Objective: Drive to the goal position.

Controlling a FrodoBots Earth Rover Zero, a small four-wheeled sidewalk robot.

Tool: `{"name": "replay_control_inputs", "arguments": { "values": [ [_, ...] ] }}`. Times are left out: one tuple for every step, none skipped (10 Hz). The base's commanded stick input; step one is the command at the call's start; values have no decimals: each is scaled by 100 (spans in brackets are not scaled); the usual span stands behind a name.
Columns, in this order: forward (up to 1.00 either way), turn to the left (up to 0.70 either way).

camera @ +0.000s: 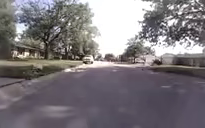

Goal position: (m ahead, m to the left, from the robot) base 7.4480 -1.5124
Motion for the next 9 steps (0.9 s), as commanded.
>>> {"name": "replay_control_inputs", "arguments": {
  "values": [
    [100,0],
    [100,0],
    [100,0],
    [100,0],
    [100,0],
    [100,0],
    [100,0],
    [100,-1],
    [100,-20]
  ]
}}
